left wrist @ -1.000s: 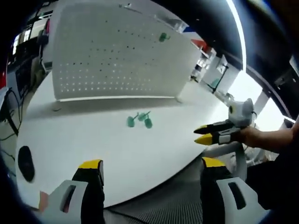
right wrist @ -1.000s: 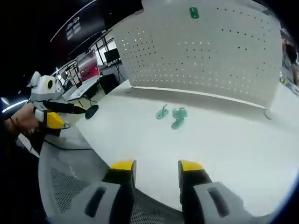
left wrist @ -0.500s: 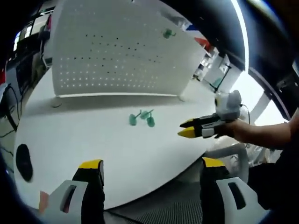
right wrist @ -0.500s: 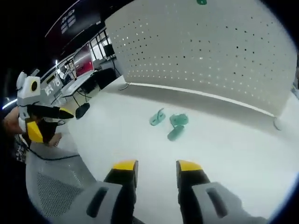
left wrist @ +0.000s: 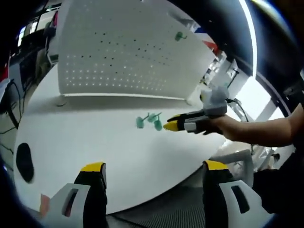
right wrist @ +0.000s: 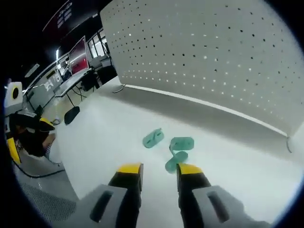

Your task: Insert the hook assembly into the mounting plate slot until the hook locks in place.

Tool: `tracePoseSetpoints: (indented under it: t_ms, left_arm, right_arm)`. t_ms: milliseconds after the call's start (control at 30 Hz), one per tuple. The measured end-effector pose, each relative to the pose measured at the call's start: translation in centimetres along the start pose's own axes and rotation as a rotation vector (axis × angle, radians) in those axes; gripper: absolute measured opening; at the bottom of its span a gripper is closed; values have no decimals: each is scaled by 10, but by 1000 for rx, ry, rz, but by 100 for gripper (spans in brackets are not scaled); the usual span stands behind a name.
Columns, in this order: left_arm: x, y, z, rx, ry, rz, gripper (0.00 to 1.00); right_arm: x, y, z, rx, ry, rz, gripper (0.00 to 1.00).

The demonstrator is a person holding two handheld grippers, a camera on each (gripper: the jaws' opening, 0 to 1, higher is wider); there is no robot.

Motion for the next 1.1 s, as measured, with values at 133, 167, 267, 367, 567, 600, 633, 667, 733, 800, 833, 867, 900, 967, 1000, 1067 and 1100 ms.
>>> tracePoseSetpoints:
  t_ms: [133,167,267,367,567,600,633,667,733,800,833,867,900,967,1000,1067,1100]
  left_arm:
    - [3,-1,1,-2,10,4,84]
    - [3,-2,1,-4,13,5,84]
    - [2,-3,2,-3,18,0,83]
    - [2,-4,2,0,20,-2,83]
    - [7,-2,0,-1,34,5,83]
    - [8,-1,-1,0,38,6,83]
    - [8,-1,-1,0,42,6,82]
    - [8,-1,-1,1,42,7,82]
    - [8,-1,-1,2,42,8,82]
    - [8,-2,-1,1,43,8,82]
    - [8,-2,-1,1,43,7,82]
    - [8,-2,-1,2,43,7,82]
    - [7,-3,-1,3,40,6,82]
    - [6,-4,0,6,37,3,82]
    - [6,-4,0,6,36,2,82]
    - [5,-5,1,4,34,1,82]
    - [5,-5,1,3,34,1,82]
  right_arm:
    - [-5,-11,6,6,9,-11,25]
    - [-7,-13,6,12,9,-14,25]
    - [-11,-21,7,18,-23,-14,24]
    - [-13,-28,7,33,-30,-22,24]
    - [-15,-37,8,65,-56,-16,19]
    - [-15,-39,6,81,-52,-19,17]
    - [-16,-39,6,84,-50,-22,16]
    - [-17,-40,6,88,-50,-25,15]
    - [-20,-39,6,103,-46,-40,13]
    - [-22,-38,7,103,-46,-48,10]
    - [-22,-38,7,106,-50,-49,9]
    - [-23,-37,7,106,-53,-48,6]
    - [-23,-36,7,107,-54,-47,5]
    - [-25,-35,7,106,-51,-51,4]
    - [-26,-34,8,105,-50,-52,4]
    - [-28,-33,8,104,-53,-53,3]
    - [-29,-32,8,102,-53,-54,3]
Point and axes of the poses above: the point that each gripper's makers call its tool centre point, and the gripper's own axes: y roughly backward along the fingers, x roughly to its left, z roughly out of its top, the point moved 1 cm from there along y, roughly backward along the fingers, and after that the axes turned 1 degree about -z, right-handed, at the moved point
